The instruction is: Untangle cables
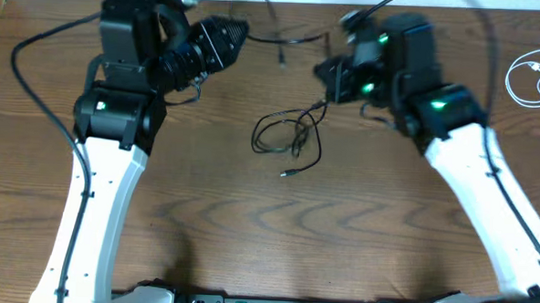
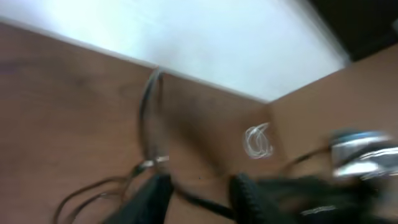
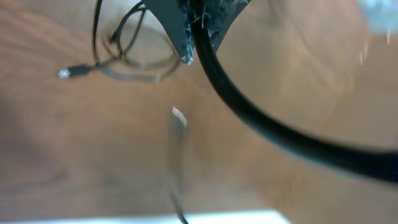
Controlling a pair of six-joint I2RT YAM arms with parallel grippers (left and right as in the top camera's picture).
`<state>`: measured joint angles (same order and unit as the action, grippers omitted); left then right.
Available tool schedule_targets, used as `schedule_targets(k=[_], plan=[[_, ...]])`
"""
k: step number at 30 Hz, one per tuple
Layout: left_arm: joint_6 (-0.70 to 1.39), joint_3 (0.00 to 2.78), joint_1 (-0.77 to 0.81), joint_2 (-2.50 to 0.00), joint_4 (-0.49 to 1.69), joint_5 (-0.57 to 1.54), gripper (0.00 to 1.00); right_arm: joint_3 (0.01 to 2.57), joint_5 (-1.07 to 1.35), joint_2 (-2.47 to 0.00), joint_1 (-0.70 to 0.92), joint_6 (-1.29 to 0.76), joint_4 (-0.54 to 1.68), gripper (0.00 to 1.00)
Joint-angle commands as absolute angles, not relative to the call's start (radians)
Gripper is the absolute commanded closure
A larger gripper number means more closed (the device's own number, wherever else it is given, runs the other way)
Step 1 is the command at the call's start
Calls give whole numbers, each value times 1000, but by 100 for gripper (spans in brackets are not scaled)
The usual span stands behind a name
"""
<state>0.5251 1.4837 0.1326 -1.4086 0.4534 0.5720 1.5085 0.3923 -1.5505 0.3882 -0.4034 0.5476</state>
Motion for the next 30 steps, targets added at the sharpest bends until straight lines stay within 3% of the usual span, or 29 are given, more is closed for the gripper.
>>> schedule_targets(k=[1, 6, 18, 22, 24, 30], plan=[[321, 1494, 130, -1463, 540, 533, 56, 1608, 333, -1510, 363, -598, 558, 99], [284, 1494, 130, -1524, 643, 538, 48, 1697, 375, -1510, 344, -696, 558, 99], [-136, 1491, 216, -1633, 732, 670, 43, 1802, 477, -1510, 282, -729, 566, 99], [-252, 1490, 287, -1683, 749, 670, 34, 1831, 577, -1510, 236, -738, 567, 99], [-262, 1490, 320, -1716, 751, 669, 28, 1838, 623, -1510, 210, -740, 574, 99], [-262, 1490, 371, -1834, 731, 665, 26, 1838, 670, -1510, 169, -715, 620, 99]])
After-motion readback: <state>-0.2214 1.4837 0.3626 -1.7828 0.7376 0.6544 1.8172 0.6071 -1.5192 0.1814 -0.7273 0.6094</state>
